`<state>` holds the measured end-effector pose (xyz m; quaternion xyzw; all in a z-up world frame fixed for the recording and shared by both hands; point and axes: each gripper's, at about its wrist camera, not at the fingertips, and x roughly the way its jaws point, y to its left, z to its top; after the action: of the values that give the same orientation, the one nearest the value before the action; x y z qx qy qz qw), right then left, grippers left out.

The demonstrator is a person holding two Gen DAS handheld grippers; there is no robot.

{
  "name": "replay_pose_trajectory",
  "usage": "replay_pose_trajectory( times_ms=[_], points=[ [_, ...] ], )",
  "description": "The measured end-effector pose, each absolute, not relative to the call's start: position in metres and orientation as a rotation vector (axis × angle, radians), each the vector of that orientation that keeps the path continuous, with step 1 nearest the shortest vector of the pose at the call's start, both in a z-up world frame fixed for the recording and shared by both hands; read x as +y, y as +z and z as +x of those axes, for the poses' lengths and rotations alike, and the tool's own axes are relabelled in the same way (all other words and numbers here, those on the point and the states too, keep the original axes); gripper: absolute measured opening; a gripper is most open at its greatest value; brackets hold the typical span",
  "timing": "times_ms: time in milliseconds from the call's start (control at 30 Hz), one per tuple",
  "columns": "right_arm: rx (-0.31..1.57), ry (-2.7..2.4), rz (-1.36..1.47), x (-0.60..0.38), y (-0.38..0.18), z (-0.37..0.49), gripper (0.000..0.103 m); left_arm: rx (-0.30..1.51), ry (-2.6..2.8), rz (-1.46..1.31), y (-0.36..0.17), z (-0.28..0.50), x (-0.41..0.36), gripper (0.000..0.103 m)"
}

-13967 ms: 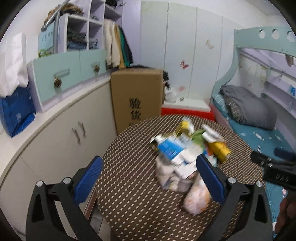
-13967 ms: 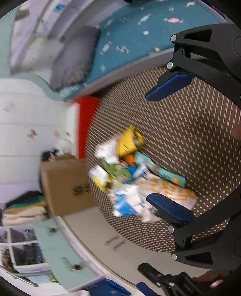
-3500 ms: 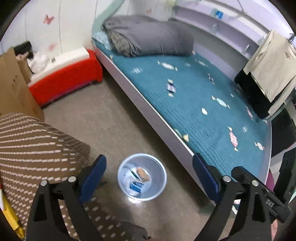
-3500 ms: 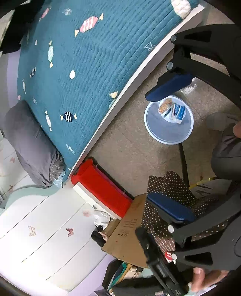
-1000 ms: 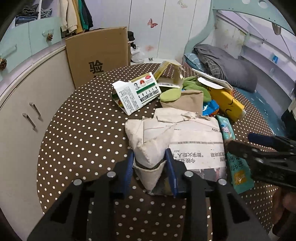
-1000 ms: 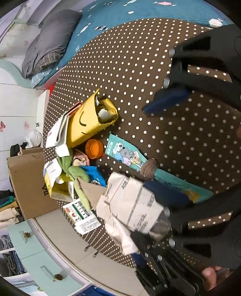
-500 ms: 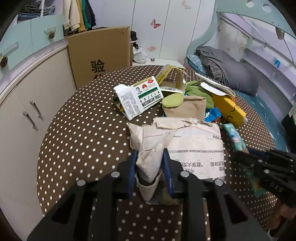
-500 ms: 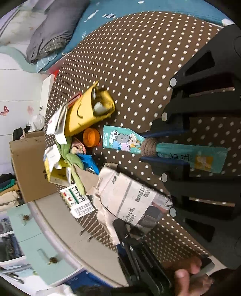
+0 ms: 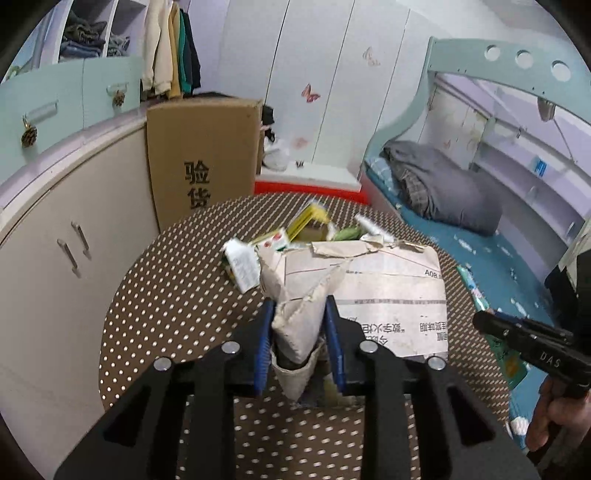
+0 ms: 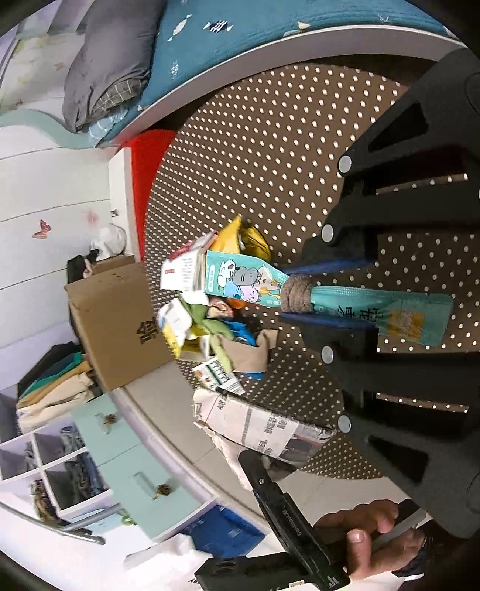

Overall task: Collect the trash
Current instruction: 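Carry the teal tube to the wastebasket and open the right gripper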

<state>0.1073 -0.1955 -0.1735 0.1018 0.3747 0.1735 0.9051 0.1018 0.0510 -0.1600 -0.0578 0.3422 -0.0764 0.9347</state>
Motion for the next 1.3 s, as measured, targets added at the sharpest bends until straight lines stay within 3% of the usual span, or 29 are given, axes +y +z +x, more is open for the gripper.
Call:
replay_pose_trajectory(
  times_ms=[433, 767, 1067, 1100, 1200, 1300],
  points=[
    [0.658, 0.152, 0.281, -0.308, -0.145, 0.113, 0.020, 0.648, -0.284, -0.113, -0.128, 0.121, -0.029, 0.026],
    [0.882, -0.096, 0.421, -0.438, -0.268, 0.162, 0.020, 0.669, -0.414, -0.054, -0.133, 0.145, -0.115, 0.026],
    [0.976, -0.144, 0.540, -0.476, -0.354, 0.191, 0.022, 0.721, -0.467, 0.018, -0.155, 0.170, -0.174, 0.026],
    [0.980, -0.150, 0.548, -0.480, -0.361, 0.194, 0.025, 0.731, -0.474, 0.028, -0.159, 0.174, -0.183, 0.026],
    [1.002, -0.186, 0.592, -0.497, -0.383, 0.199, 0.074, 0.754, -0.490, 0.049, -0.169, 0.185, -0.203, 0.026],
    [0.962, -0.253, 0.651, -0.516, -0.383, 0.185, 0.077, 0.774, -0.519, 0.086, -0.179, 0.196, -0.227, 0.026]
  ],
)
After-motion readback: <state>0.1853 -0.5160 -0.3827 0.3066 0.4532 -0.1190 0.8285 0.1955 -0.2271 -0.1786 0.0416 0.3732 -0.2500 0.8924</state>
